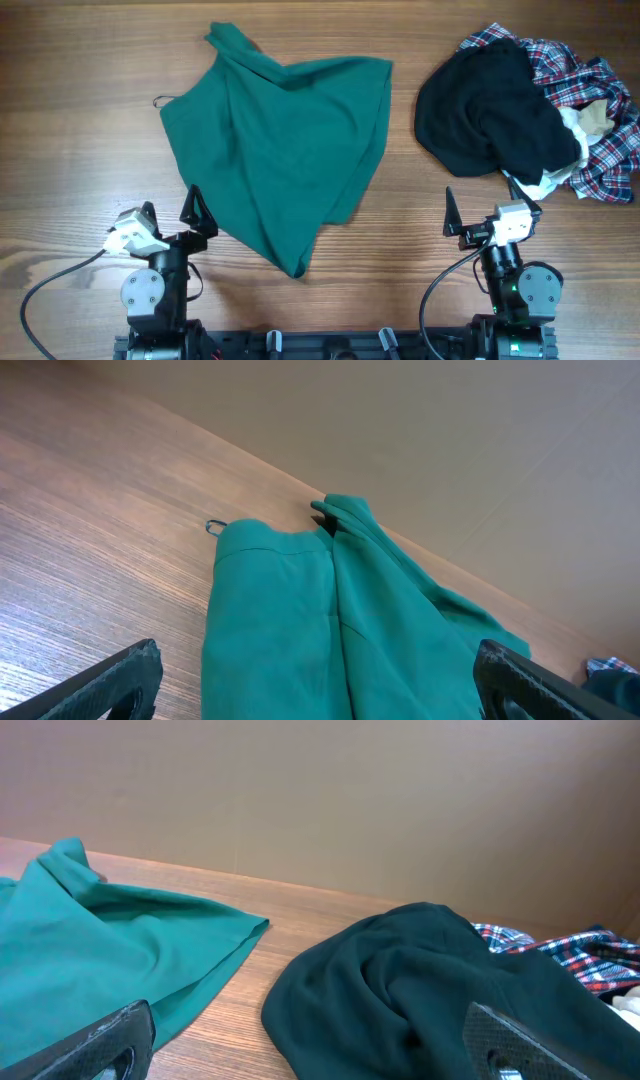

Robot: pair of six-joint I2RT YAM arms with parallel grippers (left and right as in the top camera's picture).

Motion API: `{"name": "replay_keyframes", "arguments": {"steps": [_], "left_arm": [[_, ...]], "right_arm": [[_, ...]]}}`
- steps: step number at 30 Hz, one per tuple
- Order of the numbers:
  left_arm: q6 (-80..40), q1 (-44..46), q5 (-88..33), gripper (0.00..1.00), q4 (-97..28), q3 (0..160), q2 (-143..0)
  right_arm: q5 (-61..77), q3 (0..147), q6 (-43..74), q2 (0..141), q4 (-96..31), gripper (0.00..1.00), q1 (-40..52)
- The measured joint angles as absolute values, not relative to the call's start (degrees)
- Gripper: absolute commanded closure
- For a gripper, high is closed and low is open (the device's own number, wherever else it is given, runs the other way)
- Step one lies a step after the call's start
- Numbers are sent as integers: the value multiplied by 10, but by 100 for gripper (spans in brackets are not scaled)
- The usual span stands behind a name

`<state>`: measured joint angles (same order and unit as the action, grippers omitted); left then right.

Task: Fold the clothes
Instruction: 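Move both grippers forward toward the green garment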

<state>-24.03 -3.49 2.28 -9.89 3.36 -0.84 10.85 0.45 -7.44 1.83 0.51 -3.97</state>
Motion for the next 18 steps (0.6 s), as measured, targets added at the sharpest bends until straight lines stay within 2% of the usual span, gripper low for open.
{"name": "replay_keyframes", "arguments": {"steps": [13, 18], "left_arm": [[-240, -35, 20, 0, -99, 34, -8], [-240, -35, -65, 0, -99, 34, -8]], "right_arm": [[102, 4, -96, 18, 5, 0, -40], [107, 4, -96, 18, 8, 0, -40]]}}
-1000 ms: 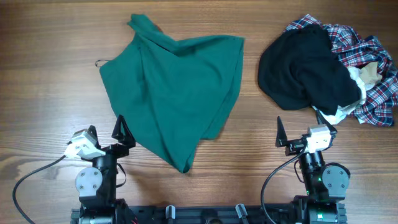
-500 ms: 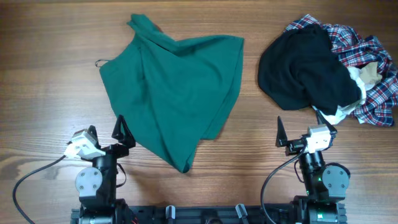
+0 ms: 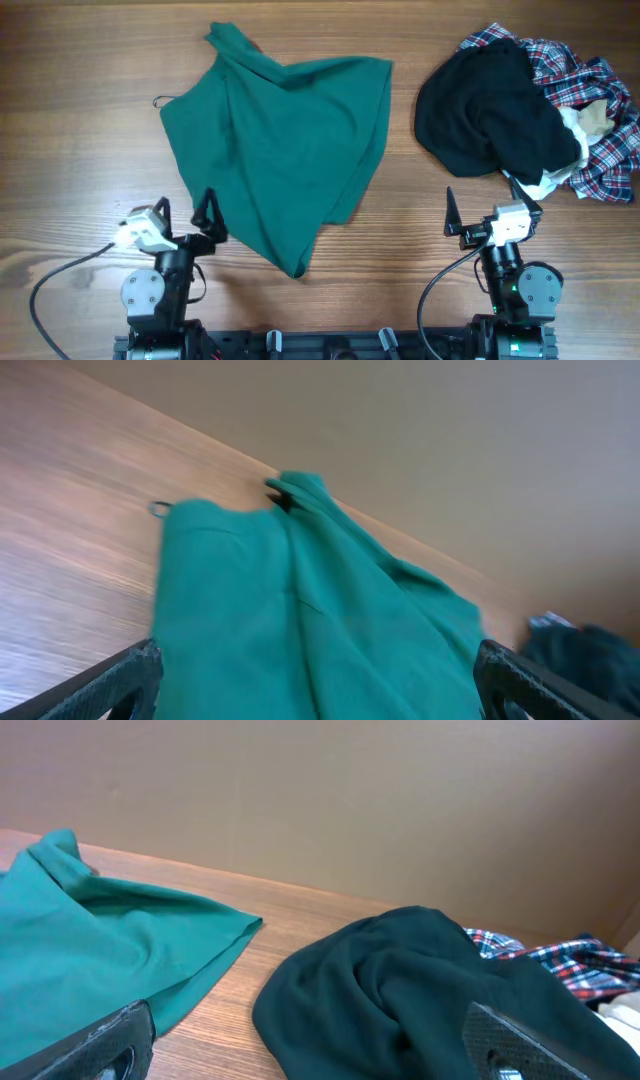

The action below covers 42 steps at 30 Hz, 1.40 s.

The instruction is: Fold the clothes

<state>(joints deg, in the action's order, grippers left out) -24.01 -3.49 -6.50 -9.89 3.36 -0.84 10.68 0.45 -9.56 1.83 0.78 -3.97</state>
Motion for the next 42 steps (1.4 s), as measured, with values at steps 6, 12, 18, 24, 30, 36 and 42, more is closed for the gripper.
{"name": "replay_keyframes", "arguments": {"steps": [6, 12, 18, 24, 30, 36, 42], "left_arm": [[-230, -35, -151, 0, -101, 62, -96], [-198, -35, -180, 0, -166, 249, -318], [-173, -35, -210, 0, -316, 426, -519], [-116, -35, -215, 0, -376, 515, -605], [-107, -35, -216, 0, -406, 517, -629], [-119, -35, -225, 0, -414, 517, -630], [-130, -35, -239, 0, -411, 539, -635]], "right_arm": [[162, 5, -64, 18, 65, 0, -40], [230, 54, -17, 89, 63, 0, -40], [302, 237, -6, 334, 8, 0, -41], [345, 512, -1, 592, -246, 0, -41], [357, 618, 31, 703, -288, 0, -42], [359, 618, 35, 721, -350, 0, -42], [286, 656, 23, 732, -415, 0, 5]]}}
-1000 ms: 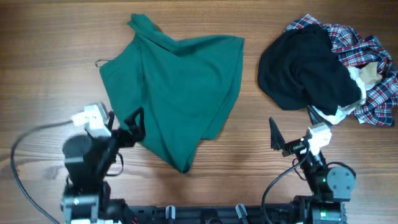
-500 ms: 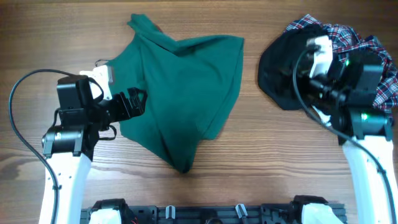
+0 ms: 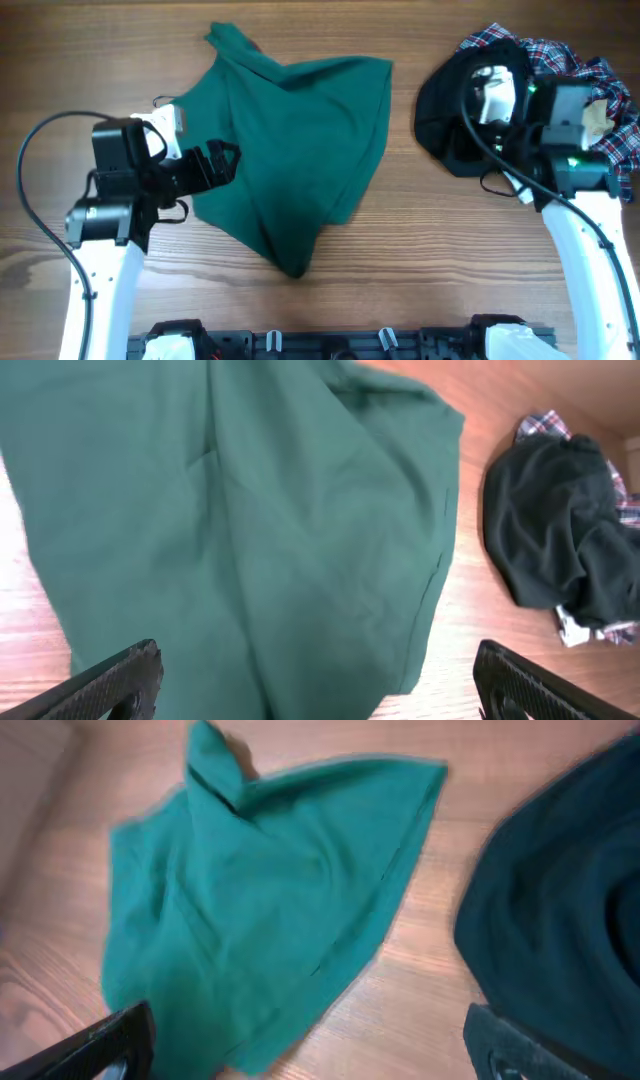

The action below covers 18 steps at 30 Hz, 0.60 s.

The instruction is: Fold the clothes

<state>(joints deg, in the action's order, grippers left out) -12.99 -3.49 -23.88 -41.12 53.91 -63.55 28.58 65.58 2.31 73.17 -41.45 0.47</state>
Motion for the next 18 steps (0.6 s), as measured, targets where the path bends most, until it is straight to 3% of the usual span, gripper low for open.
{"name": "replay_keyframes", "arguments": {"steps": [6, 9, 18], "left_arm": [[-126, -35, -172, 0, -468, 672, -720], [-121, -38, -125, 0, -464, 683, -798], [-40, -105, -69, 0, -294, 683, -904]], "right_arm": [[226, 824, 44, 808, -498, 1, 112], [224, 830, 84, 839, -510, 2, 150], [220, 830, 152, 892, -532, 3, 299]]}}
